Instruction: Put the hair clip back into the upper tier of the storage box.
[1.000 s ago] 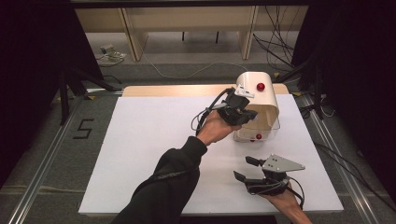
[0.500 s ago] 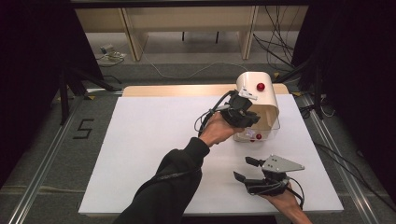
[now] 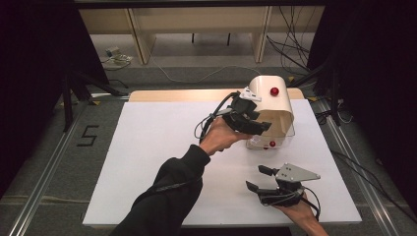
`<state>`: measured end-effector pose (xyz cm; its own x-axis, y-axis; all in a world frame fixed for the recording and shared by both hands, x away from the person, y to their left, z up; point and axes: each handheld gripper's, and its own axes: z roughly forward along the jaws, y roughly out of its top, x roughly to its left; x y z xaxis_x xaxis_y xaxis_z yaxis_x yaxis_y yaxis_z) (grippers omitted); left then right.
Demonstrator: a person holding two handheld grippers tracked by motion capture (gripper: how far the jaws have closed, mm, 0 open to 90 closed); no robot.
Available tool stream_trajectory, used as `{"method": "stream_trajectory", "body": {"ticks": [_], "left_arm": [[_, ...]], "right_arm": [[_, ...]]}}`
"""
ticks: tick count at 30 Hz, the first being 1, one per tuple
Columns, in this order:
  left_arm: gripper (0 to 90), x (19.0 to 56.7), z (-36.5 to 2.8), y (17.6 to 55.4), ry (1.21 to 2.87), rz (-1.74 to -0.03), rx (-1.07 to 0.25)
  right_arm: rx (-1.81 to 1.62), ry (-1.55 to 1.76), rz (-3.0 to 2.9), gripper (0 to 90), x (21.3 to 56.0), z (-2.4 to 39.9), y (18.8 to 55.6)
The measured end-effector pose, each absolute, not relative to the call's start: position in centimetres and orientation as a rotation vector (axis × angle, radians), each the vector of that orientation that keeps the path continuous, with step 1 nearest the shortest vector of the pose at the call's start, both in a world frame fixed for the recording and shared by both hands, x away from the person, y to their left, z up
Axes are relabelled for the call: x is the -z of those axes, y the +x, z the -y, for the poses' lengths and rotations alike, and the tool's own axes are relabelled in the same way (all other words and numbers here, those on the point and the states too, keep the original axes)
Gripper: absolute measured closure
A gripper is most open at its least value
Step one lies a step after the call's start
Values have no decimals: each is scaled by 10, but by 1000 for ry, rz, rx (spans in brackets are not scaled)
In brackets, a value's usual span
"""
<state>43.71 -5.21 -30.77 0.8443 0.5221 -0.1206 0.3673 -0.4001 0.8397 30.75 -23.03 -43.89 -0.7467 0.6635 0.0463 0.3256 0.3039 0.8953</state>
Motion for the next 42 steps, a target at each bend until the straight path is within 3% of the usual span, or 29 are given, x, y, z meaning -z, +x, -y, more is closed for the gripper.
{"method": "stream_trajectory", "body": {"ticks": [11, 42], "left_arm": [[311, 306, 19, 429, 2000, -673, -224], [238, 343, -56, 396, 1866, -682, -251]], "right_arm": [[-1411, 898, -2252, 316, 440, 230, 308], [-1427, 914, -2261, 316, 442, 229, 310]]}}
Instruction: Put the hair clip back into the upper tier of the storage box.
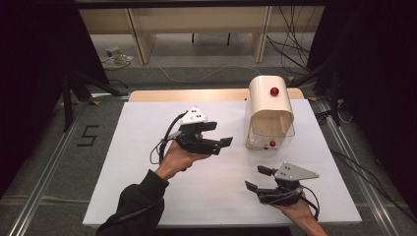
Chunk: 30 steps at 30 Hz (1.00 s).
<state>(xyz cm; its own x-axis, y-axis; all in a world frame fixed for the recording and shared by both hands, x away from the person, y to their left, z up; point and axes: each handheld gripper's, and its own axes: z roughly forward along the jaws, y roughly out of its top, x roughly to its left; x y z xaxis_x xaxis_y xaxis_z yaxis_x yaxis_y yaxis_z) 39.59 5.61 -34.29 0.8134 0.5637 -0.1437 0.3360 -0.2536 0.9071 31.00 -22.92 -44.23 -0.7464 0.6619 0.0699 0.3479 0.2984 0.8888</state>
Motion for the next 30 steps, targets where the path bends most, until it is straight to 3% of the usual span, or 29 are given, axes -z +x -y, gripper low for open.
{"method": "stream_trajectory", "body": {"ticks": [30], "left_arm": [[212, 379, -100, 367, 1802, -715, -301]], "right_arm": [[-1462, 934, -2248, 316, 440, 231, 310]]}}
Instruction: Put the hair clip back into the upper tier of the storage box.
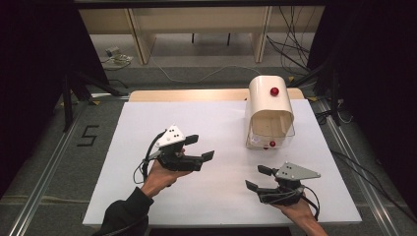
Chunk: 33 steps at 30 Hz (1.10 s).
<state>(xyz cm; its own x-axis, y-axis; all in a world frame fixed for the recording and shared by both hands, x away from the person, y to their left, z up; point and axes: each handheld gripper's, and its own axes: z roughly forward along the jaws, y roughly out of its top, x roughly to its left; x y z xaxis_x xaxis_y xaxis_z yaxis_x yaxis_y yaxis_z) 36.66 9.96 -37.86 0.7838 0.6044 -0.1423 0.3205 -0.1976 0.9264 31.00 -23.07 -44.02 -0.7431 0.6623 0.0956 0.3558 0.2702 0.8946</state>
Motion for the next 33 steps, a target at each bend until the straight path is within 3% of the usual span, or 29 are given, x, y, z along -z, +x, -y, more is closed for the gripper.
{"method": "stream_trajectory", "body": {"ticks": [33], "left_arm": [[176, 409, -126, 338, 1821, -717, -326]], "right_arm": [[-1505, 955, -2221, 316, 439, 234, 310]]}}
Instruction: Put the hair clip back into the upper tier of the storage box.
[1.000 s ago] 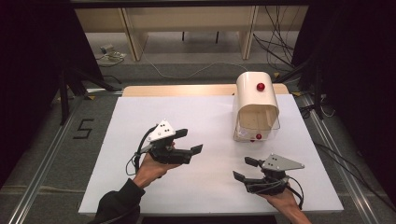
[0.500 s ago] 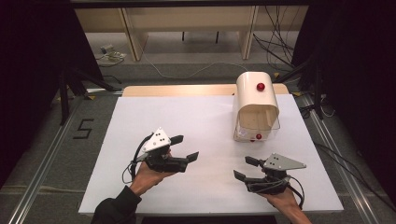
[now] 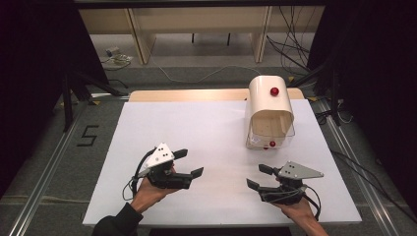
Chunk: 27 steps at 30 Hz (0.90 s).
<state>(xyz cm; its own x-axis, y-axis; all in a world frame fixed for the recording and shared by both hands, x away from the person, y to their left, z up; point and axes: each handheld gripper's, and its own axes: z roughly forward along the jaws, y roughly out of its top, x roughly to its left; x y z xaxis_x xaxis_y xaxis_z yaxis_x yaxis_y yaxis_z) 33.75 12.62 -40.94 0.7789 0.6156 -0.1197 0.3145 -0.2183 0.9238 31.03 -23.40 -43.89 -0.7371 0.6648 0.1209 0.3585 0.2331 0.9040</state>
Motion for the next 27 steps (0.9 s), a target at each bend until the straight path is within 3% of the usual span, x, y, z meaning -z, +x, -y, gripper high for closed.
{"method": "stream_trajectory", "body": {"ticks": [27], "left_arm": [[152, 425, -138, 323, 1842, -757, -311]], "right_arm": [[-1509, 952, -2206, 314, 438, 236, 309]]}}
